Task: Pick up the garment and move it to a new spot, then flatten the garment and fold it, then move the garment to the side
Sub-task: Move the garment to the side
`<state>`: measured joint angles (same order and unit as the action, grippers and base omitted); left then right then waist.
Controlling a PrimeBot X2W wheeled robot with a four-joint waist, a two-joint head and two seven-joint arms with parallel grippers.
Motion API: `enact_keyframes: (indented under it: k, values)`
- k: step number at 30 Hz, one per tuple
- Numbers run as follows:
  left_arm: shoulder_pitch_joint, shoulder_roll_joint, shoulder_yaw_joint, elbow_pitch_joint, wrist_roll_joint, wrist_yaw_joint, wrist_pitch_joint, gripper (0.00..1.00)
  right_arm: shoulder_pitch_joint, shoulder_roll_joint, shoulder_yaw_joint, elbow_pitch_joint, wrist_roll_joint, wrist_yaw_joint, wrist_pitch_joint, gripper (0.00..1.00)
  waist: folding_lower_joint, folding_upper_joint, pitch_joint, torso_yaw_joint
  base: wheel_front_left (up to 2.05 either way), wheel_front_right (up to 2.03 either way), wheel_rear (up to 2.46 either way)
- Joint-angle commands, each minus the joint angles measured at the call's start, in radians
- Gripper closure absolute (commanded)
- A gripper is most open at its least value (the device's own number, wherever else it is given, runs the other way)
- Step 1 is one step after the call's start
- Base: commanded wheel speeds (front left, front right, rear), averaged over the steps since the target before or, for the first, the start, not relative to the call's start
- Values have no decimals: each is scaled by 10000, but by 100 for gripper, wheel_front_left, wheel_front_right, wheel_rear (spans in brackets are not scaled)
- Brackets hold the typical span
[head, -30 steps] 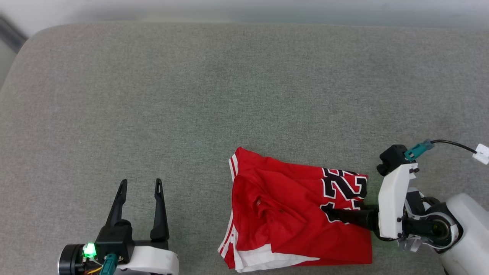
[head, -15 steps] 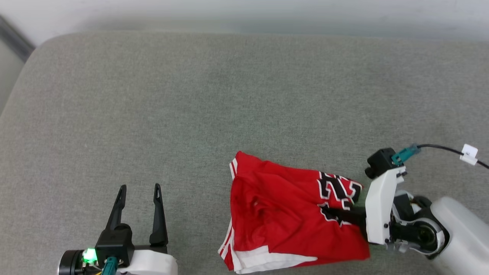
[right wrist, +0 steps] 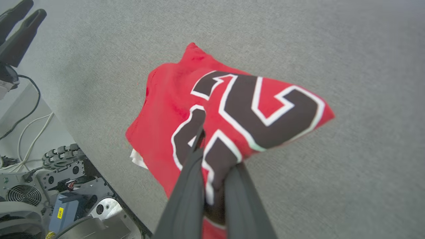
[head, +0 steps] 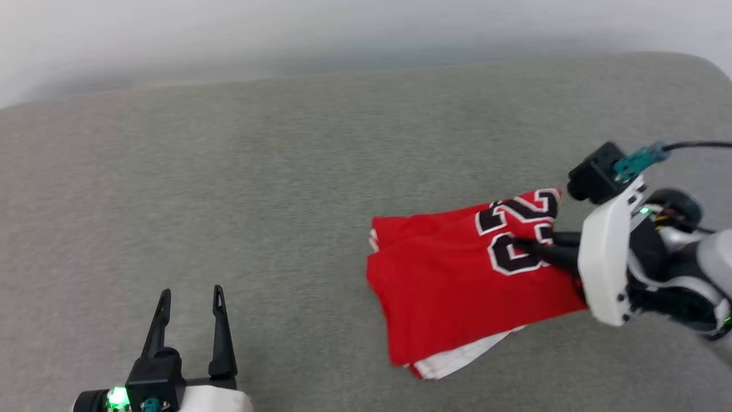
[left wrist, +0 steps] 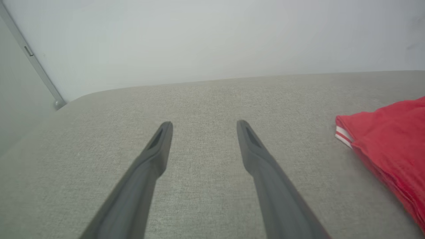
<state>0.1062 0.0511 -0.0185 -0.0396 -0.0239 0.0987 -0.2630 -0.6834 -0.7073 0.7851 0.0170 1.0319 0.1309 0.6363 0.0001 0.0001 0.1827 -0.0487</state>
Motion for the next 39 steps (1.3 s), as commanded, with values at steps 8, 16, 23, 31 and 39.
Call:
enact_keyframes:
  k: [8,16,23,31,39]
  values:
    - [-505,113,215,-256,138,-72,-21,0,-878,-1145,-198,185,-752,-4,-277,100,-1,-1,871,-1708,0,0,0]
    - [-984,473,270,-582,297,-163,-21,0,-1465,-2062,-566,1684,-1887,-6,-982,100,-1,-1,1849,-2238,0,0,0]
    - [-1456,776,244,-896,368,-164,-21,0,-2302,-2310,-850,3531,-2864,-7,-1667,100,-1,-1,2813,-2210,0,0,0]
    - [-1802,895,17,-1250,455,-14,-21,0,-3133,-1870,-1459,5965,-3858,-9,-2368,100,-1,-1,3618,-1972,0,0,0]
    - [-1807,885,-229,-1390,454,266,-21,0,-3481,-1311,-1840,7728,-4475,-9,-3051,72,-1,-1,3700,-1772,0,0,0]
